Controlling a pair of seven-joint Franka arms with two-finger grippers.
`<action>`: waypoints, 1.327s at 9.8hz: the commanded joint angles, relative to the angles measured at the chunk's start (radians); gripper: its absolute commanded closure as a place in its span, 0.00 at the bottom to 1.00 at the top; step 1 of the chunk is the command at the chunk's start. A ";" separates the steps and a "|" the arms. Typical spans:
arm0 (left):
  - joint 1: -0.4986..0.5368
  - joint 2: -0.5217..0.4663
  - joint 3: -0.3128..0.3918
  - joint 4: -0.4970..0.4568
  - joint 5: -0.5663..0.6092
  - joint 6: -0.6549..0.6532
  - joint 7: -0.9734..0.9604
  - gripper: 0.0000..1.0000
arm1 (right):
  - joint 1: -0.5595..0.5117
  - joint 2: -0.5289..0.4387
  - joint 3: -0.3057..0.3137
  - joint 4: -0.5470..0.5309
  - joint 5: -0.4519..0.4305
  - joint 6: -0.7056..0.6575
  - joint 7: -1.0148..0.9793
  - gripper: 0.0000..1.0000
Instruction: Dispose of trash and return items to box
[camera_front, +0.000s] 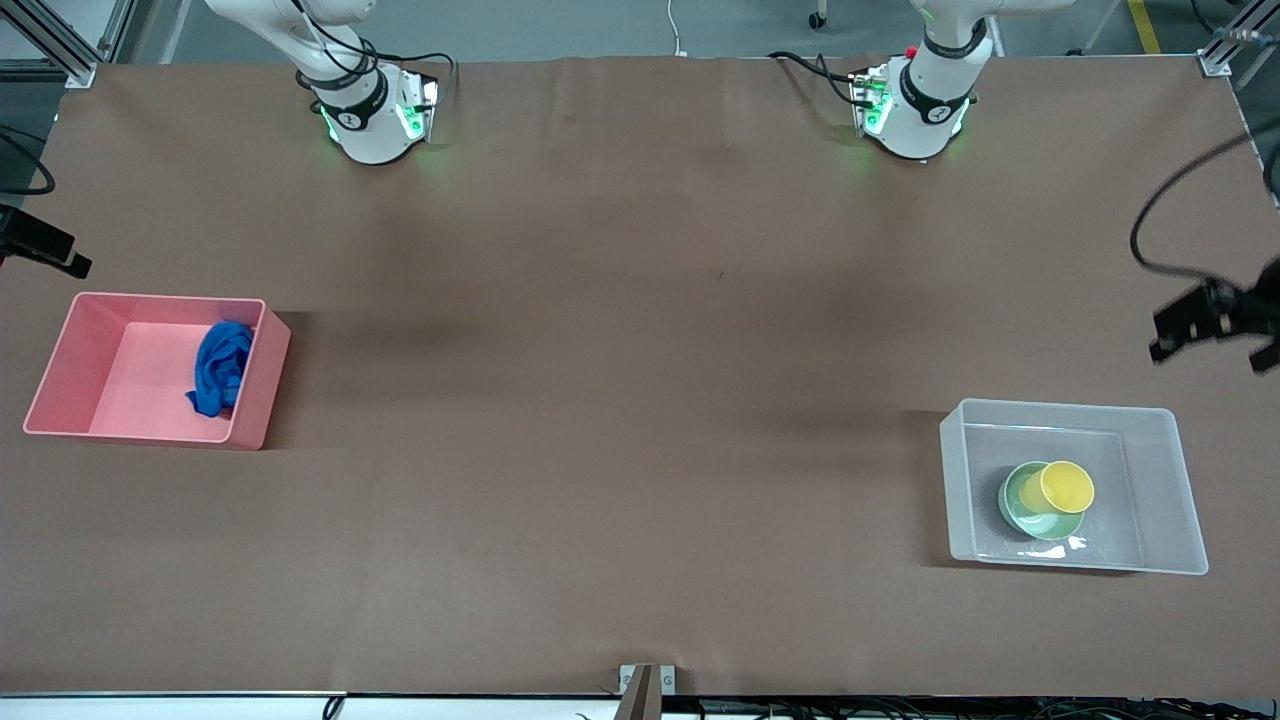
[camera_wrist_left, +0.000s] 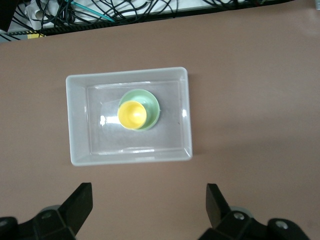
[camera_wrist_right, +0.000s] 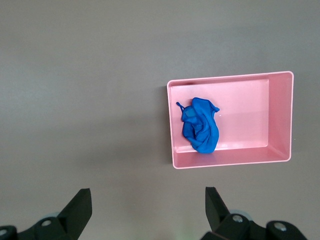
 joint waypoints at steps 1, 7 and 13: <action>-0.001 -0.135 -0.010 -0.086 0.019 -0.104 -0.033 0.00 | 0.002 -0.017 -0.002 -0.013 0.003 -0.004 -0.014 0.00; 0.009 -0.127 -0.055 -0.046 0.009 -0.169 -0.099 0.00 | 0.002 -0.017 -0.001 -0.013 -0.001 -0.004 -0.012 0.00; 0.012 -0.080 -0.055 -0.022 0.001 -0.224 -0.098 0.00 | 0.002 -0.015 -0.001 -0.013 -0.001 -0.004 -0.012 0.00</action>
